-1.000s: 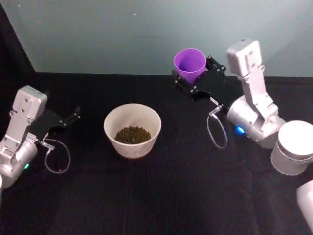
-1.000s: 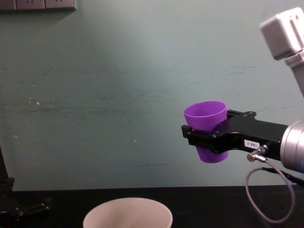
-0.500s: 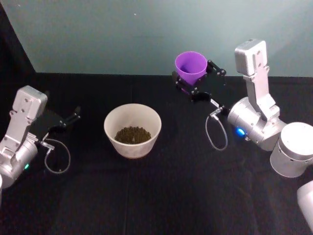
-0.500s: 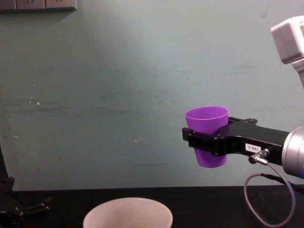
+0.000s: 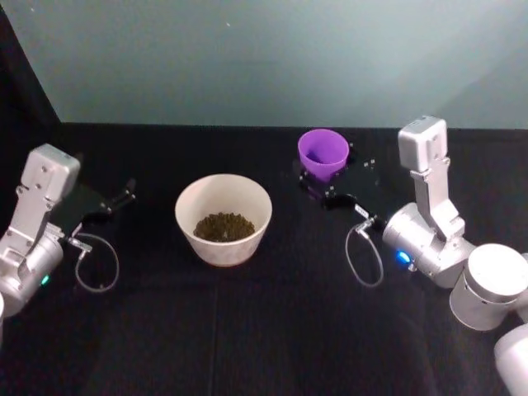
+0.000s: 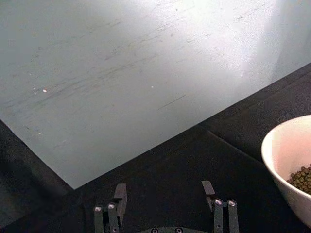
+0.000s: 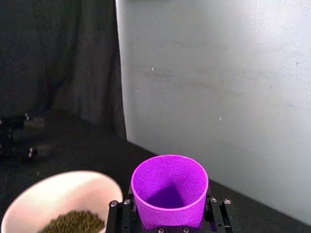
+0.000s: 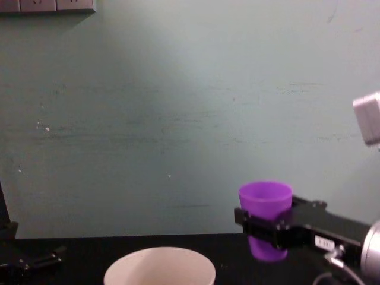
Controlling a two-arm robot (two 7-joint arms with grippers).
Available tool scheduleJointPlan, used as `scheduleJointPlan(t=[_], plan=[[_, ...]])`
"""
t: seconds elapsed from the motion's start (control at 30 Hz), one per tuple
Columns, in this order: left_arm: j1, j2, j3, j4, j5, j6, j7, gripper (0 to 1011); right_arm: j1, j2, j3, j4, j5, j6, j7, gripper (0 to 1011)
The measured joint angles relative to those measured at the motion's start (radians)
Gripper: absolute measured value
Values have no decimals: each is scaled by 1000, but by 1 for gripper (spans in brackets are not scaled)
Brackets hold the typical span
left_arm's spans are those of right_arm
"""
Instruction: Pick up the cup and pour the mung beans from the cup into the bowl.
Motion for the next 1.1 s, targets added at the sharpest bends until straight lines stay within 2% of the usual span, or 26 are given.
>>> scheduleJointPlan(t=[0.33, 0.73, 1.1], plan=[[0, 0, 0, 0, 0, 0, 0, 1000, 28, 2, -31, 132, 29, -49, 29, 735], [0, 0, 0, 0, 0, 0, 0, 1000, 39, 4, -53, 179, 60, -59, 31, 735], [0, 0, 0, 0, 0, 0, 0, 1000, 45, -1, -59, 209, 87, -71, 33, 735]])
